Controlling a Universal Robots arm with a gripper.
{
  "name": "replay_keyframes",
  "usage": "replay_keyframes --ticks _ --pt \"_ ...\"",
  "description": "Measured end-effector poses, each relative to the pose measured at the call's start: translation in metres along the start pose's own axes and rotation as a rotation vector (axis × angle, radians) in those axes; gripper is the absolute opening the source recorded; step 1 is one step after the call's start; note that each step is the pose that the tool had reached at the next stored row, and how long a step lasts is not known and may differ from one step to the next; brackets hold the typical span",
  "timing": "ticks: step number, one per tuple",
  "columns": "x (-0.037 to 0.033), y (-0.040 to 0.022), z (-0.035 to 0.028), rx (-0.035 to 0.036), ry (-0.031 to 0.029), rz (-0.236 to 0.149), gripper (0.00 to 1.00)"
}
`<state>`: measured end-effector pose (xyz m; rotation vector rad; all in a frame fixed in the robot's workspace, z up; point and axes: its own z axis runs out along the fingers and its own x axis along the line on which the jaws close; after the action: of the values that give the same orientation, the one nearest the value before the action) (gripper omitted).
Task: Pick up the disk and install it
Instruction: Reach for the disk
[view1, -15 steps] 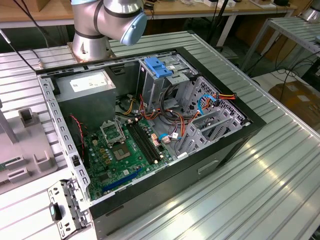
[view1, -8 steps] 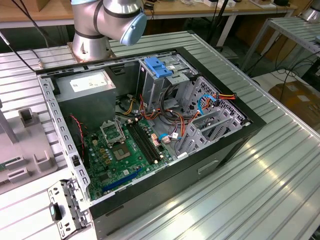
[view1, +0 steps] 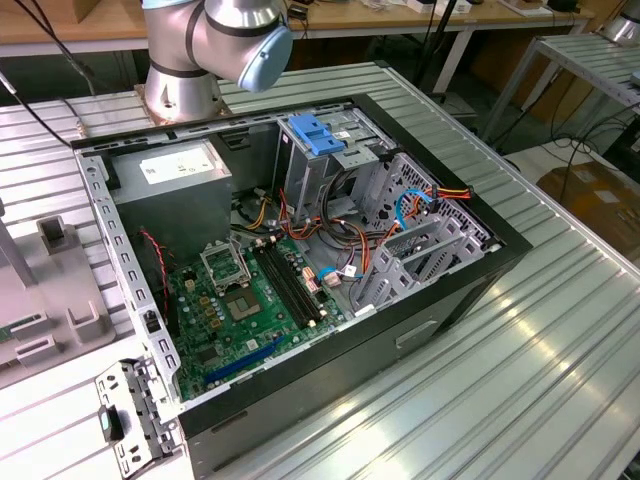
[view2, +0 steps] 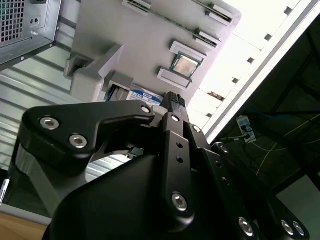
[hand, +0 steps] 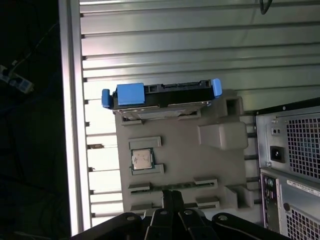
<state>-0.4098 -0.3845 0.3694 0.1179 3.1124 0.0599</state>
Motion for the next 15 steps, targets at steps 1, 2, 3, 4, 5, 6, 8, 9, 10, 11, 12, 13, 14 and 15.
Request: replay_keyframes --ticks 1,2,3,4,5,6,8,9,10,11,12,13,14,15 --pt "0.0007 0.0006 0.0006 0.0002 0.0 0.0 0.11" --pt "0.0013 0.0011 0.0011 0.0004 0.0001 0.0 0.11" --pt "0.0021 0.002 0.002 0.0007 0.0 0.0 0.11" --pt "0.0024 0.0024 0.0026 0.0008 0.0 0.0 0.11" --pt "0.0026 0.0031 0.003 0.0009 0.0 0.0 0.11" --pt "0.003 0.0042 0.0038 0.0011 -0.0002 0.0 0.11" --pt "0.0034 0.0064 0.0046 0.0015 -0.0001 0.0 0.11" --pt "0.0034 0.0076 0.005 0.0019 -0.0002 0.0 0.11" --pt "0.0036 0.0089 0.0054 0.0029 -0.0003 0.0 0.11" --pt "0.0037 0.0101 0.0056 0.0046 -0.0003 0.0 0.11" --pt "0.0037 0.0111 0.0059 0.0077 -0.0005 0.0 0.11" --pt "0.0038 0.0123 0.0061 0.0151 -0.001 -0.001 0.11" --pt "0.0037 0.0129 0.0062 0.0229 -0.0016 -0.001 0.11" --pt "0.0036 0.0135 0.0063 0.0302 -0.0022 -0.002 0.11"
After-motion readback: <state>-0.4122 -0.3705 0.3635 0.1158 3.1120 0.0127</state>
